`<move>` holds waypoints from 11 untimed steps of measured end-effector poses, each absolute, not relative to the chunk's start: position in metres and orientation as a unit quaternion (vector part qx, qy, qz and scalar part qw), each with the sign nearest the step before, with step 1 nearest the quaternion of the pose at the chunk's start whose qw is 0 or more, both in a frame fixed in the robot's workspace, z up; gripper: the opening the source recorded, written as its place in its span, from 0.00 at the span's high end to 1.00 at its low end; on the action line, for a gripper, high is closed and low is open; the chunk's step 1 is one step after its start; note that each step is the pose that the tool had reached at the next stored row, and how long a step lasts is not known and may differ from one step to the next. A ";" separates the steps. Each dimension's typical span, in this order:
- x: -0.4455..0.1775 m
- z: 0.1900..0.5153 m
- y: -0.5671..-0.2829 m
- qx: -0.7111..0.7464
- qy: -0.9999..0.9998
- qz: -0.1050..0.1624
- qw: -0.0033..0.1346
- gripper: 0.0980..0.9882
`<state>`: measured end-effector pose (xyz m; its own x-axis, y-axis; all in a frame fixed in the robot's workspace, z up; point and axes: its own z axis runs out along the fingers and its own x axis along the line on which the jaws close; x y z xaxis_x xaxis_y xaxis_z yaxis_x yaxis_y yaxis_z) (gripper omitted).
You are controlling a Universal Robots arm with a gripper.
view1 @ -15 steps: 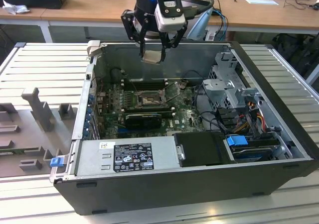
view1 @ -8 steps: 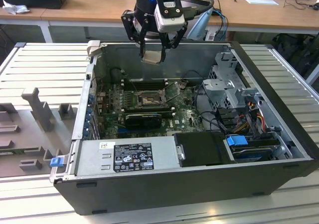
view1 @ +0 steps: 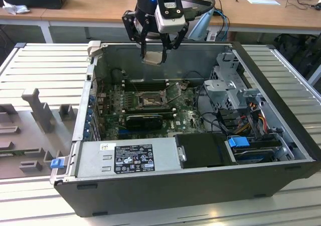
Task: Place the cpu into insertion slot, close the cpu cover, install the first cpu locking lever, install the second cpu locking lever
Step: 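Place the cpu into insertion slot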
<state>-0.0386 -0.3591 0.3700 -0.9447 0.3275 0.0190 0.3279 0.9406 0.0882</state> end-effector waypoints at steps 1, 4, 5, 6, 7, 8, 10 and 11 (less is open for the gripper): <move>-0.039 0.370 -0.359 -0.167 -0.985 -0.045 0.002 0.51; -0.039 0.369 -0.359 -0.169 -0.984 -0.045 0.002 0.51; -0.039 0.369 -0.359 -0.170 -0.984 -0.045 0.002 0.51; -0.039 0.369 -0.359 -0.170 -0.984 -0.045 0.002 0.51; -0.039 0.369 -0.359 -0.171 -0.984 -0.045 0.002 0.51; -0.039 0.369 -0.359 -0.172 -0.984 -0.045 0.002 0.51; -0.039 0.368 -0.359 -0.173 -0.984 -0.045 0.002 0.51; -0.039 0.368 -0.359 -0.174 -0.984 -0.045 0.002 0.51</move>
<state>-0.0386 -0.3591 0.3683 -0.9398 0.3413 0.0190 0.3416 0.9357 0.0883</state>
